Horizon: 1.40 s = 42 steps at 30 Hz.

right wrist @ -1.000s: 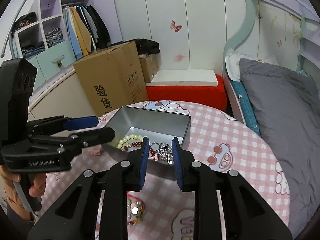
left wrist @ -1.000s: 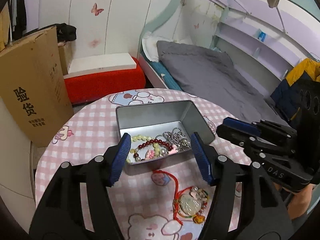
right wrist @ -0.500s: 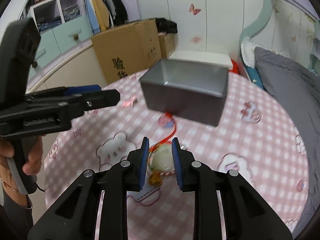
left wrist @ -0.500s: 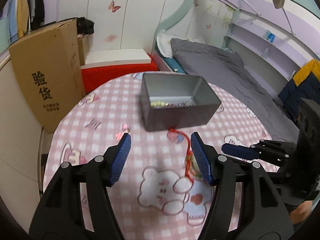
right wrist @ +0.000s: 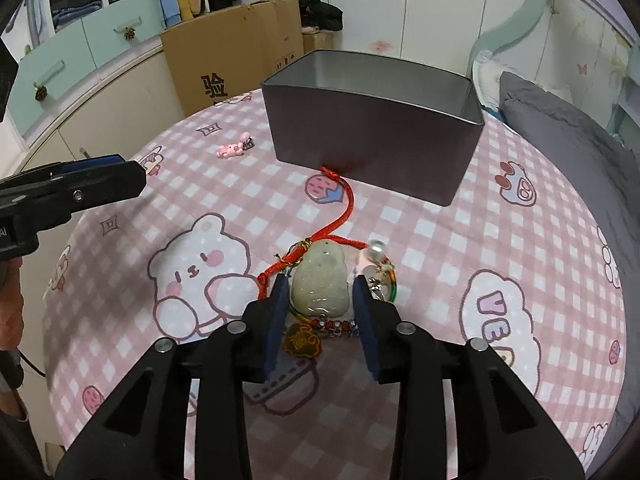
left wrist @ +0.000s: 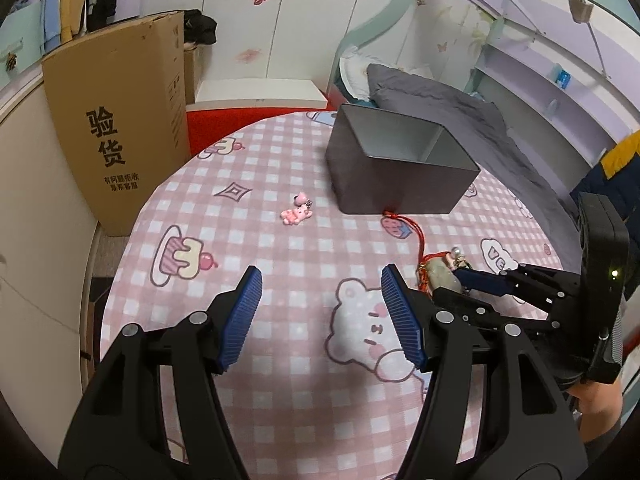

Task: Organize jewelry
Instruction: 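Move the right tool to the jade pendant while the left tool moves to the last pink bunny charm, then grasp the jade pendant with the right tool while the left tool grasps the pink bunny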

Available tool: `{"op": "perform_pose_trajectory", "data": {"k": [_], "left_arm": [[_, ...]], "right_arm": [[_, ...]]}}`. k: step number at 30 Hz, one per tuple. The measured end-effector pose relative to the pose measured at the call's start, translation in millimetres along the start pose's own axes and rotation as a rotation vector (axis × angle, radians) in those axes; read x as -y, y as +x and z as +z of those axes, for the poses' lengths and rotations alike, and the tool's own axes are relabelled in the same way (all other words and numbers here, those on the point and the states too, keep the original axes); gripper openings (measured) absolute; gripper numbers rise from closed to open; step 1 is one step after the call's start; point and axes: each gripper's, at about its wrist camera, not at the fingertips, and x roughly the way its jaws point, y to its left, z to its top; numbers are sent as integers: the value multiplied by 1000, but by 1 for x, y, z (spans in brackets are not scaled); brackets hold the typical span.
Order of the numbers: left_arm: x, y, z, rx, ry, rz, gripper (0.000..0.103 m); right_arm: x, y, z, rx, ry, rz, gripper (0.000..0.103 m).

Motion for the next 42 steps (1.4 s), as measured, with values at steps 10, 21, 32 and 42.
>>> {"op": "perform_pose_trajectory", "data": {"k": [10, 21, 32, 42], "left_arm": [[-8, 13, 3, -16, -7, -11, 62], [-14, 47, 24, -48, -1, -14, 62], [-10, 85, 40, -94, 51, 19, 37], [-7, 89, 39, -83, 120, 60, 16]], "right_arm": [[2, -2, -1, 17, -28, -6, 27], [25, -44, 4, 102, 10, -54, 27], [45, -43, 5, 107, 41, -65, 27], [46, -41, 13, 119, 43, -44, 27]]}}
